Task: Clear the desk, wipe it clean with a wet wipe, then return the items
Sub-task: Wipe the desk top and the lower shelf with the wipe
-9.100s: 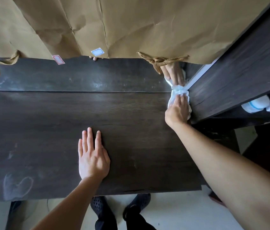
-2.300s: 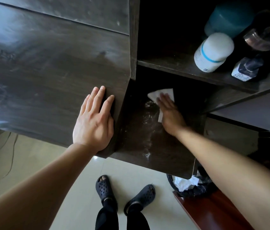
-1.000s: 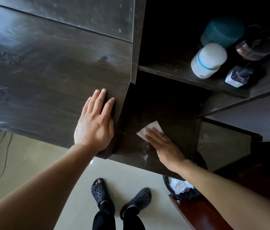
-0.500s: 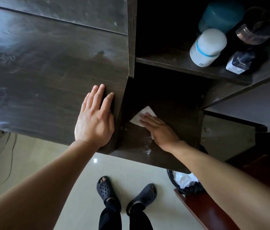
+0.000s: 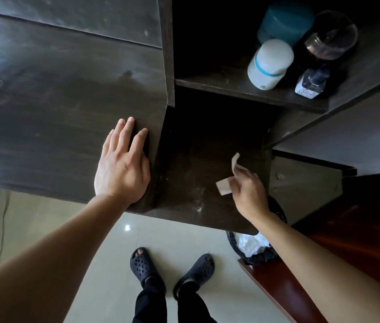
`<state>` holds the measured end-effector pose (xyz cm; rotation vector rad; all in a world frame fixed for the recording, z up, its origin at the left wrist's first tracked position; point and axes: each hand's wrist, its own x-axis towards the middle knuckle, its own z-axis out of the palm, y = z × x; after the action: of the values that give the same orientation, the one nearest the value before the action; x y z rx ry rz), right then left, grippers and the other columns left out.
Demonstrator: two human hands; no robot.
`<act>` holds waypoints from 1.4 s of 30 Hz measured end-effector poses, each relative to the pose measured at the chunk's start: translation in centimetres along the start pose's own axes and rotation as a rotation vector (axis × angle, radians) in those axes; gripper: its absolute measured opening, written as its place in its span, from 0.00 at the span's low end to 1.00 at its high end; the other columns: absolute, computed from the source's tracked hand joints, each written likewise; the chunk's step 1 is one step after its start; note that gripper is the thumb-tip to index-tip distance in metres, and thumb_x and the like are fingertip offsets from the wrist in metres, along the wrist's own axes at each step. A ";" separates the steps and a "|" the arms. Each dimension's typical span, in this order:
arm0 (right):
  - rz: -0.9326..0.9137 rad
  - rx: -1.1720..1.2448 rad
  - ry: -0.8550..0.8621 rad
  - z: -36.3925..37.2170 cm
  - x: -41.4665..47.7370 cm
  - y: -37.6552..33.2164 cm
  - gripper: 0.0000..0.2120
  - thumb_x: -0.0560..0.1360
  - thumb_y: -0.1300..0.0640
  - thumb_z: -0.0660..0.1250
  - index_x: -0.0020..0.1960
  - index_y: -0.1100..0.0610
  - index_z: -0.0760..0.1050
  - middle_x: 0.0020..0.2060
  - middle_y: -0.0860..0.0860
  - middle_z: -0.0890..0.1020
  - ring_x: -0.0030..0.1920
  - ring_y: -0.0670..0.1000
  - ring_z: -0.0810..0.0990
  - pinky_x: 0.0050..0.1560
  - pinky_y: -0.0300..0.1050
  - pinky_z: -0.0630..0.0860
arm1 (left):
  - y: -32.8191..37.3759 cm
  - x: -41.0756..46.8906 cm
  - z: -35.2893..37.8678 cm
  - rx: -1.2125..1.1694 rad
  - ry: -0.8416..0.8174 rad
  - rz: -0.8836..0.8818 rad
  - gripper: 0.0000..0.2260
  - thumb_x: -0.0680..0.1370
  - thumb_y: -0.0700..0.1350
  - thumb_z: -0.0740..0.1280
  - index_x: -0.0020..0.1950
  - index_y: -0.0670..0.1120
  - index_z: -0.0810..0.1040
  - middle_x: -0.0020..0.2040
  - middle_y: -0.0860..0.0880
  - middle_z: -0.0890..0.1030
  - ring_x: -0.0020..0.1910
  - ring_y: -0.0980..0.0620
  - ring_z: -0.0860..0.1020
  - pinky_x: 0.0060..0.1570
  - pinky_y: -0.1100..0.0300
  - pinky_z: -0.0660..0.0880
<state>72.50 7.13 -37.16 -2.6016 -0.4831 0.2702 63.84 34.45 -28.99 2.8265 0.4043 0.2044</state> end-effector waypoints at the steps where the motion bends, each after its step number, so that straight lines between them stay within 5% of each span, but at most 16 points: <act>1: -0.042 -0.033 -0.020 0.1 -0.3 -0.1 0.15 0.78 0.60 0.63 0.64 0.61 0.75 0.58 0.58 0.79 0.56 0.61 0.75 0.53 0.51 0.74 | 0.0 0.0 0.0 0.000 -0.001 0.002 0.23 0.75 0.44 0.55 0.69 0.39 0.70 0.72 0.36 0.65 0.73 0.36 0.60 0.72 0.43 0.57; 6: -0.152 -0.121 -0.043 0.9 -1.3 1.0 0.13 0.72 0.60 0.71 0.56 0.61 0.79 0.53 0.59 0.77 0.53 0.61 0.75 0.48 0.54 0.78 | -0.1 0.1 0.1 0.005 0.002 0.006 0.23 0.75 0.44 0.55 0.69 0.39 0.69 0.72 0.36 0.65 0.73 0.36 0.60 0.72 0.43 0.58; 12: -0.291 0.052 -0.346 3.2 -4.8 0.2 0.06 0.70 0.67 0.70 0.47 0.62 0.79 0.46 0.57 0.79 0.47 0.59 0.79 0.45 0.46 0.73 | -0.2 0.0 0.1 0.002 0.004 0.007 0.23 0.75 0.44 0.56 0.69 0.39 0.69 0.72 0.35 0.65 0.73 0.36 0.60 0.72 0.43 0.58; 18: 0.251 0.002 0.072 2.2 1.6 1.5 0.12 0.75 0.59 0.67 0.58 0.58 0.73 0.53 0.58 0.75 0.49 0.63 0.78 0.48 0.52 0.76 | -0.2 0.0 0.2 0.005 0.003 0.010 0.23 0.75 0.43 0.56 0.69 0.39 0.69 0.72 0.36 0.65 0.73 0.36 0.60 0.72 0.43 0.57; 21: 0.116 0.177 -0.091 5.5 -0.7 -3.3 0.08 0.75 0.60 0.65 0.53 0.54 0.77 0.48 0.53 0.79 0.50 0.62 0.78 0.49 0.51 0.75 | -0.2 -0.1 0.2 0.000 -0.001 0.014 0.23 0.75 0.43 0.55 0.69 0.39 0.69 0.73 0.36 0.64 0.73 0.36 0.59 0.72 0.43 0.57; 24: -0.178 0.104 -0.253 6.3 -3.9 -3.5 0.07 0.74 0.64 0.66 0.50 0.57 0.80 0.49 0.55 0.78 0.51 0.58 0.77 0.50 0.47 0.73 | -0.2 -0.1 0.1 -0.001 0.003 0.014 0.22 0.75 0.43 0.56 0.69 0.39 0.69 0.73 0.36 0.64 0.74 0.36 0.59 0.73 0.44 0.57; 26: -0.129 0.108 -0.225 4.3 -2.9 -0.9 0.07 0.73 0.64 0.68 0.51 0.58 0.80 0.50 0.56 0.78 0.50 0.57 0.78 0.49 0.44 0.72 | -0.2 -0.1 0.2 -0.008 0.006 0.011 0.22 0.75 0.43 0.56 0.69 0.39 0.69 0.73 0.35 0.64 0.73 0.36 0.60 0.73 0.44 0.57; 31: 0.333 0.017 0.123 2.1 -2.2 2.8 0.08 0.73 0.64 0.68 0.52 0.59 0.76 0.50 0.60 0.74 0.48 0.62 0.77 0.44 0.45 0.69 | -0.3 0.0 0.2 -0.012 -0.004 0.014 0.22 0.75 0.42 0.57 0.69 0.39 0.69 0.72 0.35 0.64 0.74 0.36 0.59 0.73 0.44 0.56; 34: 0.217 0.082 0.001 6.1 -5.5 -2.9 0.13 0.72 0.66 0.66 0.54 0.54 0.78 0.52 0.55 0.76 0.51 0.56 0.76 0.46 0.38 0.68 | -0.4 -0.1 0.0 -0.022 -0.012 0.019 0.22 0.76 0.42 0.57 0.69 0.39 0.69 0.72 0.35 0.64 0.74 0.36 0.59 0.73 0.43 0.56; 38: -0.066 0.103 -0.112 7.9 -8.7 -5.8 0.13 0.72 0.65 0.68 0.54 0.54 0.78 0.50 0.54 0.78 0.51 0.56 0.77 0.48 0.45 0.75 | -0.5 -0.1 0.0 -0.037 -0.008 0.027 0.21 0.76 0.41 0.57 0.69 0.38 0.69 0.73 0.35 0.64 0.74 0.35 0.58 0.73 0.44 0.55; 42: 0.223 0.044 0.034 3.9 -9.0 0.7 0.08 0.72 0.67 0.68 0.49 0.60 0.79 0.50 0.58 0.77 0.49 0.59 0.77 0.46 0.42 0.69 | -0.6 -0.1 0.4 -0.045 0.013 0.038 0.20 0.76 0.41 0.58 0.68 0.38 0.69 0.72 0.34 0.64 0.73 0.34 0.59 0.73 0.44 0.56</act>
<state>63.35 4.81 -39.96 -2.6132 -0.1720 0.3062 63.67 34.91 -29.51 2.7916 0.3439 0.2363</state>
